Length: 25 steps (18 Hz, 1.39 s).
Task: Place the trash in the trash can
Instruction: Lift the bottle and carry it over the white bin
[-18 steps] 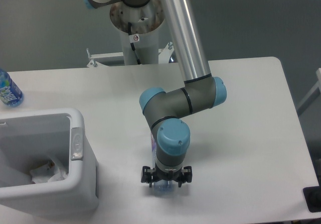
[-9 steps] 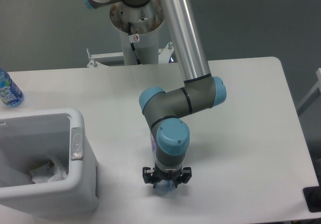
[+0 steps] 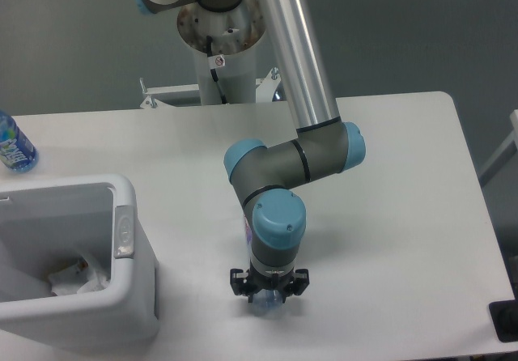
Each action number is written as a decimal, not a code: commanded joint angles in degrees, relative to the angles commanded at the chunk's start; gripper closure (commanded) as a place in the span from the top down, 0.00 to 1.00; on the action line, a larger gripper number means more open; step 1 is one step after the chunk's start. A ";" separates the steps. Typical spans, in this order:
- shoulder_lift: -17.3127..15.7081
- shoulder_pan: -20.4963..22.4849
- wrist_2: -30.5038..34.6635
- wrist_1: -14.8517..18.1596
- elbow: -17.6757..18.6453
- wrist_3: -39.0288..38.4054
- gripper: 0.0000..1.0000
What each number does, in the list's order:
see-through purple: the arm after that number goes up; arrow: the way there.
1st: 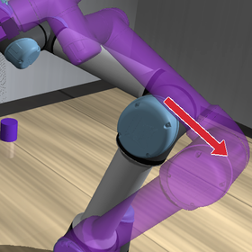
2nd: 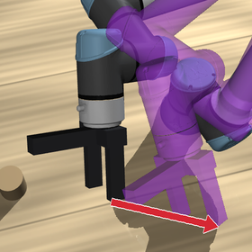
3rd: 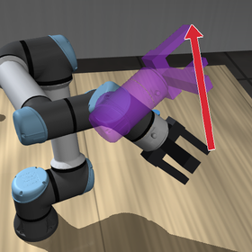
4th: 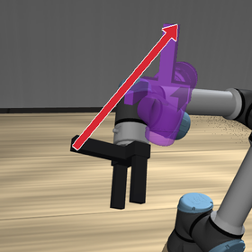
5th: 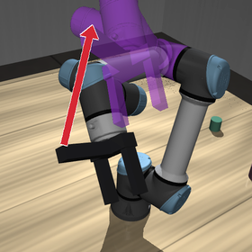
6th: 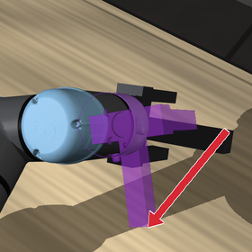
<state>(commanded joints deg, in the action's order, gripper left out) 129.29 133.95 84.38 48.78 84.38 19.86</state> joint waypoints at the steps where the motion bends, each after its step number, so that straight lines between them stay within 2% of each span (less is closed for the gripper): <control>1: 0.00 0.09 0.00 0.00 0.00 0.00 0.63; 12: -0.44 0.09 0.00 -0.09 -0.52 0.44 0.60; 15: -1.58 0.09 -0.35 0.00 -1.14 0.53 0.60; 19: -2.98 0.61 -0.62 0.09 -4.12 -0.17 0.60; 21: -5.09 1.40 -1.14 0.09 -5.27 -0.26 0.61; 23: -7.63 2.98 -4.99 0.00 -6.58 -1.31 0.61; 25: -8.70 4.65 -10.43 -0.26 -9.82 -4.64 0.61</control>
<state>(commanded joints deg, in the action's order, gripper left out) 120.59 138.59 73.94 48.52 74.55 15.22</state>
